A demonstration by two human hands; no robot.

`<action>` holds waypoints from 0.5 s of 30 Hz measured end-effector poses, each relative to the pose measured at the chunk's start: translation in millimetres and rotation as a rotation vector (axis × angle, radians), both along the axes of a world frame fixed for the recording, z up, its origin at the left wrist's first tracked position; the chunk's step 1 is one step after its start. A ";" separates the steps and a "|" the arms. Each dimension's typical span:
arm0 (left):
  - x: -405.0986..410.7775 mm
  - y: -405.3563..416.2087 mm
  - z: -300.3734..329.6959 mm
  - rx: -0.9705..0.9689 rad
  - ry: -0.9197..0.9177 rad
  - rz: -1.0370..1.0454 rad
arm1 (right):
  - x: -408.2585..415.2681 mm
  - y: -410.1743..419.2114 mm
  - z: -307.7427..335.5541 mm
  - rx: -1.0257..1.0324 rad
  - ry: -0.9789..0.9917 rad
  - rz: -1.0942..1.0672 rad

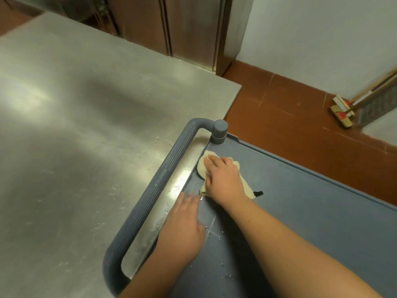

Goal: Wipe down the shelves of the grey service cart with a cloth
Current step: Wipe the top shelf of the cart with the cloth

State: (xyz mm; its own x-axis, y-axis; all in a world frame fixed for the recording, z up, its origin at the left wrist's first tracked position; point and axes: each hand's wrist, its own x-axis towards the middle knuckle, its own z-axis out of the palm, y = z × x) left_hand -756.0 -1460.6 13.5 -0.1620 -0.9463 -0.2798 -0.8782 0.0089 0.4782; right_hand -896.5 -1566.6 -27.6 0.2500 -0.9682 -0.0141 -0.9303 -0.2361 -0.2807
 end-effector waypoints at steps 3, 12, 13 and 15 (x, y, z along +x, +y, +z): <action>9.2 8.1 5.0 0.030 -0.054 0.050 | 5.3 -6.7 9.7 0.045 0.038 -0.039; 35.4 17.2 -1.0 0.118 -0.027 -0.056 | 26.0 -0.1 14.6 0.116 0.118 -0.089; 36.9 17.6 -0.9 0.114 -0.022 -0.068 | 26.9 1.3 14.0 0.110 0.122 -0.085; 40.4 20.2 -2.0 0.119 -0.016 -0.084 | 29.8 8.1 12.6 0.107 0.111 -0.068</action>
State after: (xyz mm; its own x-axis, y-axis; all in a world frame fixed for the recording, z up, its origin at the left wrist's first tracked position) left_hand -715.6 -1440.4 11.5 -0.2341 -0.8894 -0.3927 -0.8844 0.0271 0.4659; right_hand -866.7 -1558.4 -15.0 0.1750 -0.9743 -0.1418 -0.9698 -0.1457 -0.1955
